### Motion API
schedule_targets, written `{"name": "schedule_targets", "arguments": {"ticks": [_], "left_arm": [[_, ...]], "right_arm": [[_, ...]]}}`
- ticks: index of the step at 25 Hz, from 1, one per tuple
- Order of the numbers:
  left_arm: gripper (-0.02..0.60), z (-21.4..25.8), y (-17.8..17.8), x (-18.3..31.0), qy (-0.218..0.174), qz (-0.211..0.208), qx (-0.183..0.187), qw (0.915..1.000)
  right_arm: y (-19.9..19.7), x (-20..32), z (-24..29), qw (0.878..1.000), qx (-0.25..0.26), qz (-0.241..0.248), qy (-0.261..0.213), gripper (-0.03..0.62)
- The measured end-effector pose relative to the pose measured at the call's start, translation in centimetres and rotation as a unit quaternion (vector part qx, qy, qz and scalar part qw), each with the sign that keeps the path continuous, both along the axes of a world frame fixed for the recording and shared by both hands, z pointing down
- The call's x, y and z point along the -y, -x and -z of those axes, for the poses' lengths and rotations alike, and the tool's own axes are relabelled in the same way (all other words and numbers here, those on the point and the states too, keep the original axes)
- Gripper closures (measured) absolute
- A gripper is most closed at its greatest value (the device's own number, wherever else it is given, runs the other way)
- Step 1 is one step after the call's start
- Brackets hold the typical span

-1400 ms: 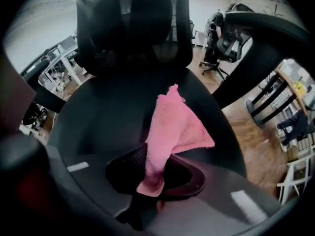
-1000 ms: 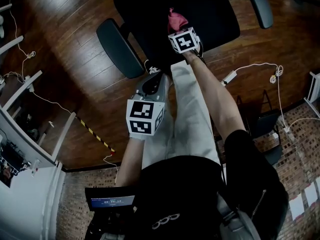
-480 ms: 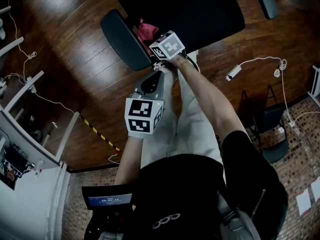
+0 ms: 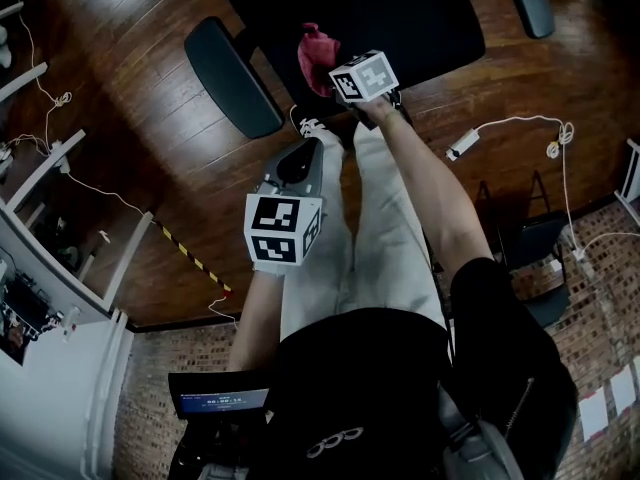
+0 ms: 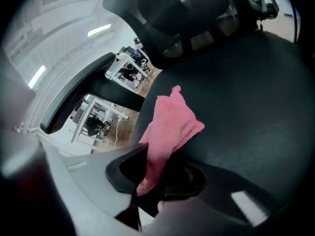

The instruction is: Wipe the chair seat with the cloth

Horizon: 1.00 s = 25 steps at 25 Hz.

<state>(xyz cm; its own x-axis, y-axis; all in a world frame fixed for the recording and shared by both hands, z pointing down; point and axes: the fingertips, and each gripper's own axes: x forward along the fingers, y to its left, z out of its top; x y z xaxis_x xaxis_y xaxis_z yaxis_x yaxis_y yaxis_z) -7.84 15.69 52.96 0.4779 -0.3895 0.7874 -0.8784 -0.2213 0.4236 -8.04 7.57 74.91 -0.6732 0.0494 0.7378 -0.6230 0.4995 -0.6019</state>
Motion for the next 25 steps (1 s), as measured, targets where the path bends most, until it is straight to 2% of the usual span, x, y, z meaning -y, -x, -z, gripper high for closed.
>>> {"name": "schedule_targets", "arguments": {"ticks": [4,8,15,21,25], "left_arm": [[0.588,0.1,-2.5,0.2,0.002,0.004,-0.001,1.0],[0.588,0.0,-4.7,0.2,0.004,0.006,-0.001,1.0],[0.588,0.1,-8.1,0.4,0.001,0.002,0.001,1.0],[0.588,0.5,-10.3,0.5,-0.004,-0.011,0.007,0.9999],[0.588,1.2,-11.5,0.2,-0.011,-0.018,0.003,0.9998]], "right_arm": [[-6.4,2.6,-1.6,0.998,-0.051,-0.025,-0.002,0.52],[-11.8,4.9,-2.1,0.996,-0.08,-0.044,0.0,0.52],[-20.7,9.3,-1.5,0.987,-0.131,-0.084,-0.034,0.52],[-28.2,11.9,-0.1,0.973,-0.177,-0.134,-0.063,0.52],[-33.2,12.8,1.2,0.956,-0.228,-0.167,-0.084,0.519]]}}
